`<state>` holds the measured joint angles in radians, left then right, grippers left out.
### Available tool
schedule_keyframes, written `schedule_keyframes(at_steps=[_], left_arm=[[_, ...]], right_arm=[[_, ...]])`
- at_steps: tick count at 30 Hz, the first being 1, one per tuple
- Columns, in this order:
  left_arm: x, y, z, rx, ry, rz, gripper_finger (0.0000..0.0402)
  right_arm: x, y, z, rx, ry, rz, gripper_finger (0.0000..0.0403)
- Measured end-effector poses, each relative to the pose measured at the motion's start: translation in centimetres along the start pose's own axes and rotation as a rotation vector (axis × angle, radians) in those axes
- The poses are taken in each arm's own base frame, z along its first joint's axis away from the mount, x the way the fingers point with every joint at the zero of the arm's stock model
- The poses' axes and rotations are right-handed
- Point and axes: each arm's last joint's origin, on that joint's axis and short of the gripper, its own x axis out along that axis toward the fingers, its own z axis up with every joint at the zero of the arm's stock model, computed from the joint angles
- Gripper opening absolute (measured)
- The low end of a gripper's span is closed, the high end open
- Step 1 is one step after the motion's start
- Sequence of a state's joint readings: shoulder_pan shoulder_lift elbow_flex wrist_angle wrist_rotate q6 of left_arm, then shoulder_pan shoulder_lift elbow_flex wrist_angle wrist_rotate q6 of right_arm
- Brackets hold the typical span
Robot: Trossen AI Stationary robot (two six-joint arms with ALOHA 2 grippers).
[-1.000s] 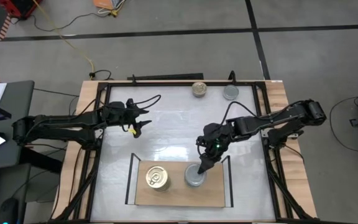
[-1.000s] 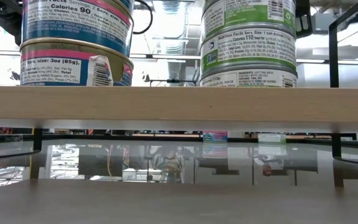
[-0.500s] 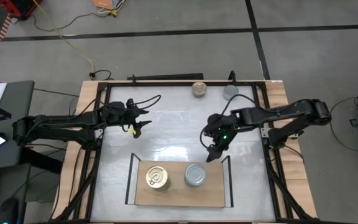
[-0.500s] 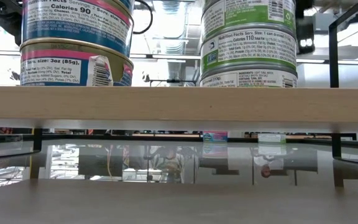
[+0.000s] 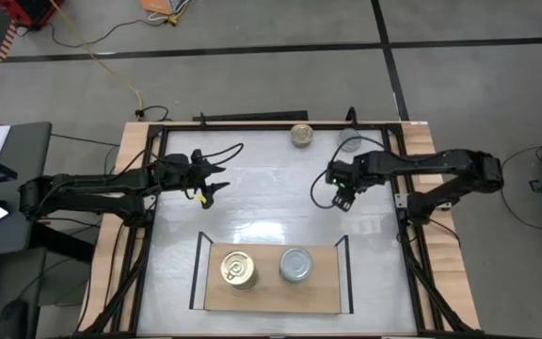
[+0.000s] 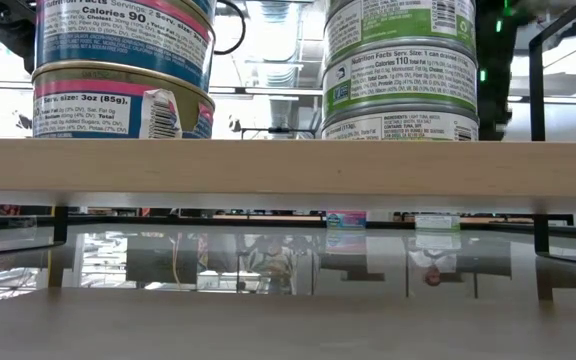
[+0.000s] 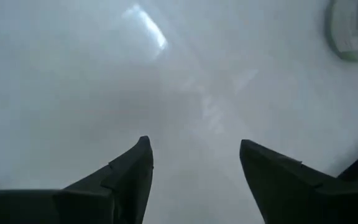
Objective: Stack canned seafood by type on shelf
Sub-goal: Stack the green tuna can on top of the green tuna can on the shelf
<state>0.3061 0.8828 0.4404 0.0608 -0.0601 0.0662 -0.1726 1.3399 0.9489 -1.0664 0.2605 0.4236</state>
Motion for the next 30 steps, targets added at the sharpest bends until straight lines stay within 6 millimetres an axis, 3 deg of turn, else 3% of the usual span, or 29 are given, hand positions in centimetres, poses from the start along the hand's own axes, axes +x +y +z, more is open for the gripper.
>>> schedule_keyframes(at_steps=[7,11,18,30], left_arm=[[0.0,0.0,0.0,-0.003,0.002,0.013,0.0215],[0.0,0.0,0.0,-0.003,0.001,0.013,0.0215],[0.0,0.0,0.1,-0.01,-0.014,0.013,0.0215],[0.0,0.0,0.1,-0.014,-0.014,0.007,0.0215]], right_arm=[[5.5,-5.1,-1.1,0.156,-0.103,-0.098,0.0275],[7.0,-7.5,-1.7,0.321,-0.264,-0.215,0.0275],[7.8,-9.9,-1.7,0.472,-0.504,-0.286,0.0276],[11.2,-11.6,-0.5,0.562,-0.47,-0.334,0.0276]])
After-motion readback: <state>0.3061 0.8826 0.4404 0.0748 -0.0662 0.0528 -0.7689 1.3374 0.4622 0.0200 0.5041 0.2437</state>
